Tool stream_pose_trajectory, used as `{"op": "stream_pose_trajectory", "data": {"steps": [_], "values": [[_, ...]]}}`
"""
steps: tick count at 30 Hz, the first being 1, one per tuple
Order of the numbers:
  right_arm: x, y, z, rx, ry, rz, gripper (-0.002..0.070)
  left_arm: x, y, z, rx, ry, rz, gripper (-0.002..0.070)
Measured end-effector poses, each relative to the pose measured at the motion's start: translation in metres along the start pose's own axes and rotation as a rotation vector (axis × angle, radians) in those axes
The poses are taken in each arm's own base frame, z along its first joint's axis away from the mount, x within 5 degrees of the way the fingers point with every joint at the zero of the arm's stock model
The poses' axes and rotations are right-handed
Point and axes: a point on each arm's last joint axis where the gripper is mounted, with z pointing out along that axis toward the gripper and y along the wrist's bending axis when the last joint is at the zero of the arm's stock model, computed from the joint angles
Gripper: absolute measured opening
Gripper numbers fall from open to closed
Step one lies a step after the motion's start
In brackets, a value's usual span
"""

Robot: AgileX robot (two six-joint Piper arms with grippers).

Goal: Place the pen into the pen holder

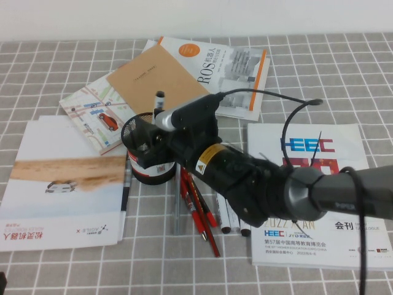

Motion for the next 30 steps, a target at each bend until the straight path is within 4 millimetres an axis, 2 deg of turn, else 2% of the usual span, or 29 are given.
{"op": "stream_pose_trajectory", "data": {"steps": [3, 6, 8, 9, 13, 17, 19, 26, 30], "values": [[-0.015, 0.004, -0.004, 0.002, 0.017, -0.001, 0.0226, 0.0, 0.0, 0.0, 0.0, 0.0, 0.0, -0.0003], [-0.05, 0.013, -0.016, 0.001, 0.056, -0.018, 0.008, 0.0, 0.0, 0.0, 0.0, 0.0, 0.0, -0.0003], [-0.074, 0.018, -0.028, 0.003, 0.084, -0.033, 0.0032, 0.0, 0.0, 0.0, 0.0, 0.0, 0.0, -0.0003], [-0.092, 0.022, -0.038, 0.003, 0.092, -0.046, 0.0016, 0.0, 0.0, 0.0, 0.0, 0.0, 0.0, -0.0003], [-0.137, 0.03, -0.072, 0.024, 0.146, -0.066, -0.0007, 0.0, 0.0, 0.0, 0.0, 0.0, 0.0, -0.0003], [-0.162, 0.034, -0.111, 0.046, 0.201, -0.076, -0.0011, 0.0, 0.0, 0.0, 0.0, 0.0, 0.0, -0.0003], [-0.164, 0.036, -0.135, 0.046, 0.206, -0.079, -0.0012, 0.0, 0.0, 0.0, 0.0, 0.0, 0.0, -0.0003], [-0.137, 0.032, -0.217, 0.028, 0.165, -0.086, -0.0012, 0.0, 0.0, 0.0, 0.0, 0.0, 0.0, -0.0003], [-0.117, 0.025, -0.246, 0.046, 0.191, -0.085, -0.0012, 0.0, 0.0, 0.0, 0.0, 0.0, 0.0, -0.0003]]}}
